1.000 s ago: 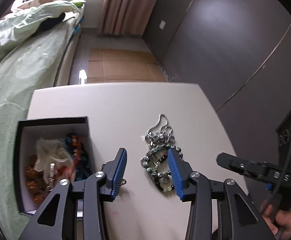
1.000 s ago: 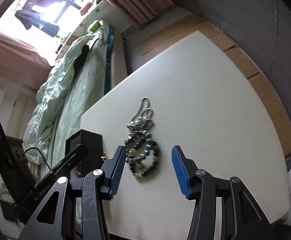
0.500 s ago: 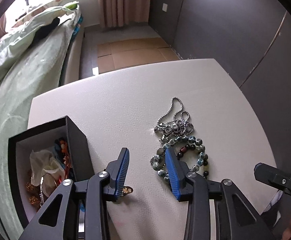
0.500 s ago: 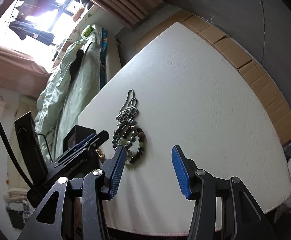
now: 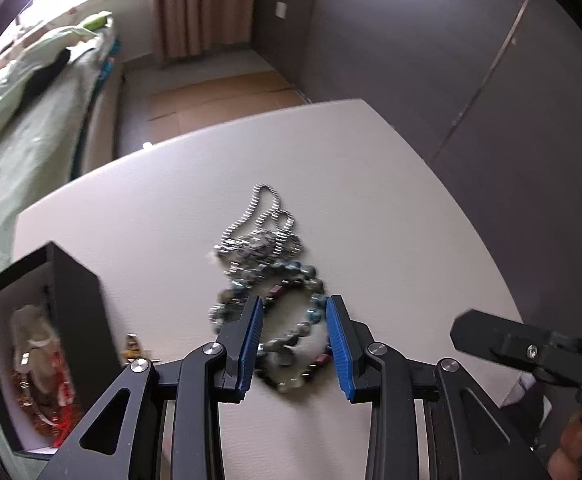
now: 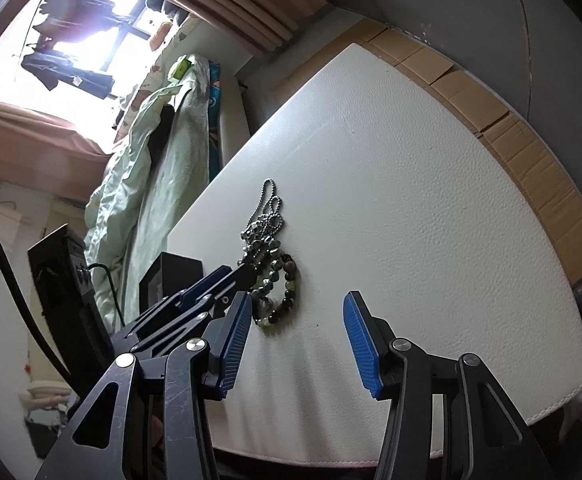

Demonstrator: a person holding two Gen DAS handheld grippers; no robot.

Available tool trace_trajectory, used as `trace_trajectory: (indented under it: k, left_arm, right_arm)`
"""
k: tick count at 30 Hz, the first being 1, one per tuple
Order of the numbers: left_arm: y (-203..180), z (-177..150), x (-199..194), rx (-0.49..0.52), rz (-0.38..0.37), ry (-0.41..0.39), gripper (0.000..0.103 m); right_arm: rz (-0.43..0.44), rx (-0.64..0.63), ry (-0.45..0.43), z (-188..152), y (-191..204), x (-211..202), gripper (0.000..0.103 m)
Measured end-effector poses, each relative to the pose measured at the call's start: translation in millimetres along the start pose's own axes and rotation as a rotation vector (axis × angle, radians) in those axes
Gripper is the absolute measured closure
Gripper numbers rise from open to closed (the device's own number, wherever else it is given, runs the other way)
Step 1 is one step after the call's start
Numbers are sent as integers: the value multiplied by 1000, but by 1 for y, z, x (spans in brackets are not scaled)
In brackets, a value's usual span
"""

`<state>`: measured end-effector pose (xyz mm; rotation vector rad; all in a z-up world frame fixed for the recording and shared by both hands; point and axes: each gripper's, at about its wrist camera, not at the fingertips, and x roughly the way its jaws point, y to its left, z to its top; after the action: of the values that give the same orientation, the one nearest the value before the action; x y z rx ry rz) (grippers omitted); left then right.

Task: Organize jewelry
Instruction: 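Move the left tool to the green beaded bracelet and close on it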

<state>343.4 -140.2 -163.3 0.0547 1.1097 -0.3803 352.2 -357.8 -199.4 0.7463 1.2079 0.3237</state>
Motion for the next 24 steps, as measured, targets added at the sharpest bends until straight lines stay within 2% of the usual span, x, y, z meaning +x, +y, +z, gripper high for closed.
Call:
trace_trajectory:
  k: [3,8,10,11,12,13,14,16,17,18,20,21,24]
  left_arm:
    - [-4,0,13,32,31,35,68]
    - [-9,-1,15,75,65,11,68]
    - [-9,-3,14,82,57,15,69]
    - [-10,-4,14,83,21,30,69]
    - [-11,-6,18,80,-34,64,72]
    - [-13,-9,18,94,-39,71,73]
    - [-17,-10,18,134,-2,61,73]
    - [-22,-12,18,165,20,53,75]
    - [-21,-12,17,160,21,49,77]
    - [-19,-12,17,151,27,47,86]
    - [-12,-11,15,115,-5,49,87]
    - [-10,-10,14,107,-18,49,94]
    - [-5,-7,3,90,-41,15,94]
  right_arm:
    - [-2,23,-10,2,-7,-2,53]
    - [4,55,-16,3,-17,-6,53]
    - [4,53,-17,3,-16,-6,53]
    - [5,50,-16,3,-15,-6,53]
    - [7,46,-13,3,-15,-5,53]
    - [9,44,-11,3,-14,-5,53]
    - [11,41,-9,2,-13,-4,53]
    - [12,39,-8,2,-12,-4,53]
    - [12,38,-8,2,-12,-4,53]
    - [12,38,-8,2,-12,-3,53]
    - [15,37,-8,2,-11,-3,53]
    - [14,35,-8,2,-10,-3,53]
    - [7,24,-7,3,-8,-2,53]
